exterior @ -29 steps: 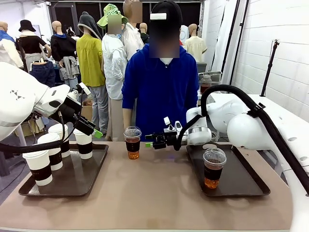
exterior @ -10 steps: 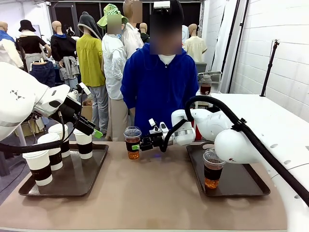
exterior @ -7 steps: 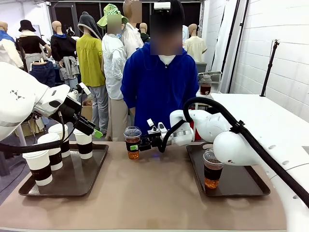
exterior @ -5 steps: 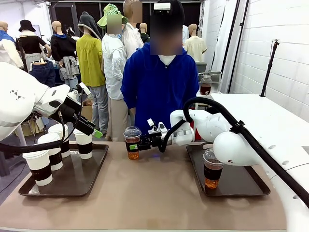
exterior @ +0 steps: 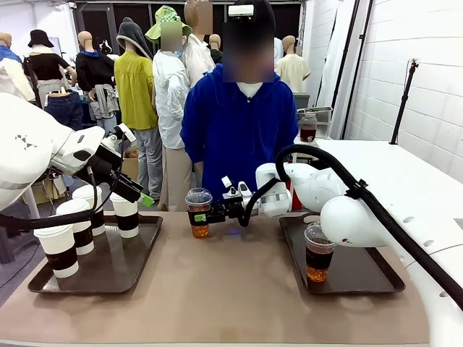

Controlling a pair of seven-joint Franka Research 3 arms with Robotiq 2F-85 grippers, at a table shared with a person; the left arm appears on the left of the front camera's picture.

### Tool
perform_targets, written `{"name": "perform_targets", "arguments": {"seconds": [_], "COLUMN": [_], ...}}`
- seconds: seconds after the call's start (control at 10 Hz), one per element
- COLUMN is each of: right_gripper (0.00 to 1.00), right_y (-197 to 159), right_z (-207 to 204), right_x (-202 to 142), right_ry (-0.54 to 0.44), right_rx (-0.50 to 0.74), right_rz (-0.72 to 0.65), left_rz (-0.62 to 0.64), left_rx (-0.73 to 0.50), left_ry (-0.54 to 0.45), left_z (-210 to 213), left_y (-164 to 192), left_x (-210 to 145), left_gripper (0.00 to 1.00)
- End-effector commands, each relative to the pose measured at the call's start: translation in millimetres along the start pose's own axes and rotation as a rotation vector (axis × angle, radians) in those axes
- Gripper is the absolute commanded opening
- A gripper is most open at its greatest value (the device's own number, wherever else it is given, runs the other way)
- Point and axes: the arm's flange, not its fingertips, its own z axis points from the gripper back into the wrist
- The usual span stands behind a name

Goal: Distribute the coffee onto the tray.
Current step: Pick up another iced Americano from the middle of the table and place it on the right Handle tray.

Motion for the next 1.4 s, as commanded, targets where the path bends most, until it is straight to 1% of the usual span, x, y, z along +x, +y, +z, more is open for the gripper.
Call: {"name": "perform_targets", "arguments": {"seconds": [0.0,0.2,0.4,0.6,0.8,0.9,1.1,1.3], "right_gripper": [0.64,0.64,0.64,0.64,0.64,0.64,0.64,0.64], "right_y": [7.2,22.9,39.4,68.2,90.7,102.7,117.5,128.4], "right_z": [13.7,41.4,72.9,126.3,168.1,193.1,223.1,246.8], "right_x": [33.3,60.3,73.1,84.6,83.2,76.1,61.2,50.8], "right_ry": [-0.013,-0.01,0.004,-0.023,0.019,0.033,0.055,0.04], "right_rx": [0.006,0.016,0.025,0.004,-0.031,-0.071,-0.112,-0.152], "right_rz": [-0.024,-0.017,-0.02,0.0,-0.003,0.015,0.049,0.052], "left_rz": [-0.01,-0.01,-0.01,-0.01,-0.01,-0.01,-0.01,-0.01], "left_rx": [-0.013,-0.013,-0.013,-0.013,-0.013,-0.013,-0.013,-0.013], "left_ry": [-0.011,-0.011,-0.011,-0.011,-0.011,-0.011,-0.011,-0.011], "left_z": [-1.0,-1.0,-1.0,-1.0,-1.0,-1.0,-1.0,-1.0], "left_y": [3.1,3.1,3.1,3.1,3.1,3.1,3.1,3.1], "left_x": [-2.1,-2.1,-2.1,-2.1,-2.1,-2.1,-2.1,-2.1], "left_gripper": [1.0,1.0,1.0,1.0,1.0,1.0,1.0,1.0]}}
